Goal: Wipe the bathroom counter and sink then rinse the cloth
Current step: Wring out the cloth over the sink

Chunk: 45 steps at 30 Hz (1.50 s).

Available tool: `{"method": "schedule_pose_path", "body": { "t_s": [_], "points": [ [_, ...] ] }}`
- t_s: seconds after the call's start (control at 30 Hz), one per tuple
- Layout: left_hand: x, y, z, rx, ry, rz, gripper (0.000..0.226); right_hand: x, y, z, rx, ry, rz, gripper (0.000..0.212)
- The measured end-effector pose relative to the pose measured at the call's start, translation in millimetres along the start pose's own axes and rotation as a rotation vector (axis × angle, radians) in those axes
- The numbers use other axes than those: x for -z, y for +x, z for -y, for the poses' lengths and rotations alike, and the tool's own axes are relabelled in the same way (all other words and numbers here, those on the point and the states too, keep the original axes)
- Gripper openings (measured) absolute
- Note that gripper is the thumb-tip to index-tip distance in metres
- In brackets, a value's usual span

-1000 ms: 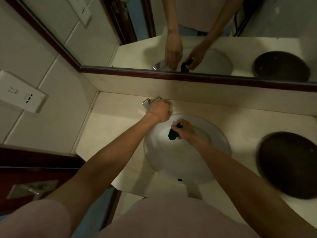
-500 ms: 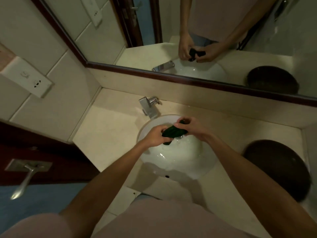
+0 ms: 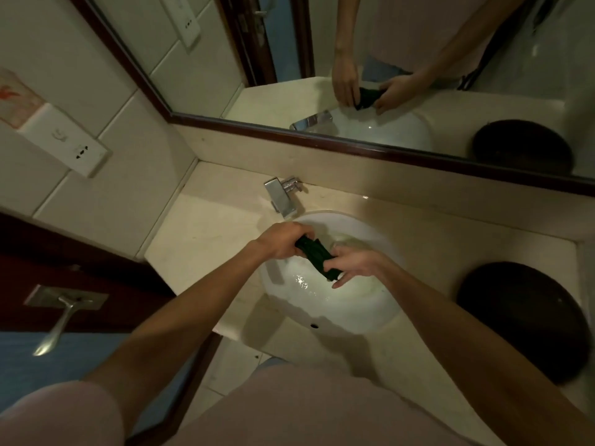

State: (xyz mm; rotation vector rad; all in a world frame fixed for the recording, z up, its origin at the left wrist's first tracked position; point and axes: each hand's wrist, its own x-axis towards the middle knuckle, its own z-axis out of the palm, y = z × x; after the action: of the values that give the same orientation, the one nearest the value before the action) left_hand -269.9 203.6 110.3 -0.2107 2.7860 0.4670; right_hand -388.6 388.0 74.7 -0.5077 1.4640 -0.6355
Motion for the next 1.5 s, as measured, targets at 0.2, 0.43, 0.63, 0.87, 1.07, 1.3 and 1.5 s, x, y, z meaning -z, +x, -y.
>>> {"method": "schedule_pose_path", "body": {
  "t_s": [0.2,0.43,0.63,0.87,1.07,1.3,1.5],
  "points": [
    [-6,4,18,0.008,0.017,0.098,0.024,-4,5,0,-0.032,0.117,-0.142,0.033],
    [-31,8,18,0.365,-0.348,-0.016,0.028,-33,30,-3,-0.106,0.508,-0.421,0.029],
    [-60,-4,-11,0.522,-0.761,-0.124,0.038,-52,43,8,-0.129,0.802,-0.355,0.033],
    [-70,-34,-11,0.326,-1.004,-0.047,0.049,-48,47,-6,0.004,0.841,-0.201,0.046],
    [-45,-42,25,0.120,-0.162,-0.109,0.068,-32,37,-4,-0.006,0.585,-0.225,0.051],
    [-34,-10,5,-0.152,0.271,-0.080,0.089,-30,20,33,0.127,0.128,-0.110,0.028],
    [-11,16,-2,0.006,0.318,-0.066,0.030,-25,29,48,0.012,-0.088,-0.374,0.039]
  ]
}}
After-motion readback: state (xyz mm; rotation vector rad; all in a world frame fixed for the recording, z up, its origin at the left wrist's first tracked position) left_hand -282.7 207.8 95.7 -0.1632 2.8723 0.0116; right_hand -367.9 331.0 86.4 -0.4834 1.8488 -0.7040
